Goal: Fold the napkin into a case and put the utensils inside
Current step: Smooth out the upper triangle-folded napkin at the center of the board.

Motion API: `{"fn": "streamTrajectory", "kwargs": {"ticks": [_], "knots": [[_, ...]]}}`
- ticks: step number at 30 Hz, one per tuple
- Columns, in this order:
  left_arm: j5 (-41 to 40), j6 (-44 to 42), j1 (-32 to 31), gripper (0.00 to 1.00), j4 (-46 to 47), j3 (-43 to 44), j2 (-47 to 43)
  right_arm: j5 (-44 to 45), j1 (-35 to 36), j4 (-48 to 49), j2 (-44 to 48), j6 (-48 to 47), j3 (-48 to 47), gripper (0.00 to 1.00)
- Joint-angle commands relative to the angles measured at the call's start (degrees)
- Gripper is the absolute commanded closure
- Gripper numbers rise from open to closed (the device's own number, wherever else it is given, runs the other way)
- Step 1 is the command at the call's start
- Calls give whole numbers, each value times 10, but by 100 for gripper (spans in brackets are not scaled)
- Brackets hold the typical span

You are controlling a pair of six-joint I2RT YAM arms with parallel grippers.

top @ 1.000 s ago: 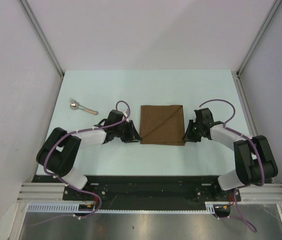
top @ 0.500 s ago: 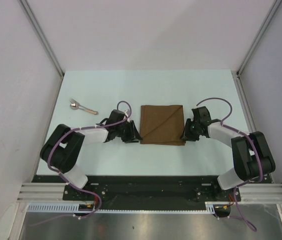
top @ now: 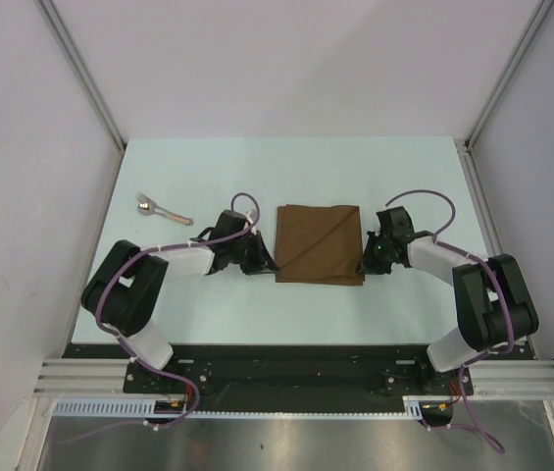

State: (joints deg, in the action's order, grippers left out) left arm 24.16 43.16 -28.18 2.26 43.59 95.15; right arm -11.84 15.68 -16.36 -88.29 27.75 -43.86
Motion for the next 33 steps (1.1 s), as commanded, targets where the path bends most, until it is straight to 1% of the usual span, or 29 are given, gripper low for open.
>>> {"fn": "streamTrajectory", "kwargs": {"ticks": [1,5,11,20,27,28,30,31,32,33], "knots": [[7,-4,4,99,10,33,-6,8,1,-27,43,-8,-37,100],[11,-3,3,100,3,22,-30,3,-4,-53,91,-9,-32,100],[19,6,1,100,8,-11,-57,-5,-7,-68,122,-11,7,100],[25,18,-11,100,34,-37,-34,-8,-17,-39,112,-14,59,100],[29,25,-16,100,53,-39,-23,-3,-33,-9,76,-30,54,100],[32,24,-19,96,52,-35,-20,-3,-35,-8,73,-30,51,100],[35,20,-19,86,40,-35,-23,-4,-36,-15,63,-38,41,100],[34,17,-18,71,36,-43,-31,-4,-37,-24,59,-42,37,96],[22,13,-17,63,19,-47,-52,-5,-37,-31,59,-45,34,89],[12,8,-15,55,1,-48,-70,-3,-38,-39,65,-56,30,77]]}}
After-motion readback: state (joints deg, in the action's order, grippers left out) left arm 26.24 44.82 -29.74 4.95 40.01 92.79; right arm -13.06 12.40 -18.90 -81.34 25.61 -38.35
